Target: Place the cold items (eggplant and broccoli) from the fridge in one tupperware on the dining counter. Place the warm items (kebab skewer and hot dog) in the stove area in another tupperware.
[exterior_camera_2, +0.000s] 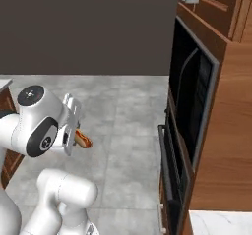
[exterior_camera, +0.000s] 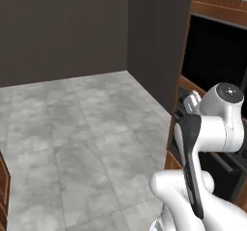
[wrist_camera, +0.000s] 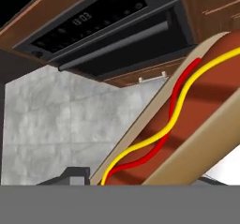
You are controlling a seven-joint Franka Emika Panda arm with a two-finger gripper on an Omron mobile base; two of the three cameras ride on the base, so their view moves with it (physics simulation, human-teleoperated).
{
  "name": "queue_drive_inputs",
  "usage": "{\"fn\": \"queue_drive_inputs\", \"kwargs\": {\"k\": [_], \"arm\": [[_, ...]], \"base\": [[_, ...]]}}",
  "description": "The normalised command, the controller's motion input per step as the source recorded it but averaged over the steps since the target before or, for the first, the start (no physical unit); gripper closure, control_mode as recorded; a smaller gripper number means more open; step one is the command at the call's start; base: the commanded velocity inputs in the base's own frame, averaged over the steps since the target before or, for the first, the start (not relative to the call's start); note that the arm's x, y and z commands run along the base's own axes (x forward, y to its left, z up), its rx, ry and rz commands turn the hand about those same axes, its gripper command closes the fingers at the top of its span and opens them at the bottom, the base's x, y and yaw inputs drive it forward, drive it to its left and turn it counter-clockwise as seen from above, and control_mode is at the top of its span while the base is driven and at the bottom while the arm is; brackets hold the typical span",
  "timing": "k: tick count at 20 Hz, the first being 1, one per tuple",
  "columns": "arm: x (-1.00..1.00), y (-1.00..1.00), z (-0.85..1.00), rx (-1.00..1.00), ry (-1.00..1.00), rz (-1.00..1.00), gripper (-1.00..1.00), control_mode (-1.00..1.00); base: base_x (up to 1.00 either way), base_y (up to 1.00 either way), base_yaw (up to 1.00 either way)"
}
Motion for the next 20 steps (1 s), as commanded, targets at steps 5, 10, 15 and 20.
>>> {"fn": "queue_drive_inputs", "kwargs": {"k": [5, 10, 15, 20], "arm": [[0.0, 0.0, 0.0, 0.0, 0.0, 0.0, 1.0, 1.0], [0.0, 0.0, 0.0, 0.0, 0.0, 0.0, 1.0, 1.0], [0.0, 0.0, 0.0, 0.0, 0.0, 0.0, 1.0, 1.0], [0.0, 0.0, 0.0, 0.0, 0.0, 0.0, 1.0, 1.0]], "base": [[1.0, 0.28, 0.19], [1.0, 0.26, 0.31], [1.0, 0.23, 0.47], [1.0, 0.18, 0.53]]}}
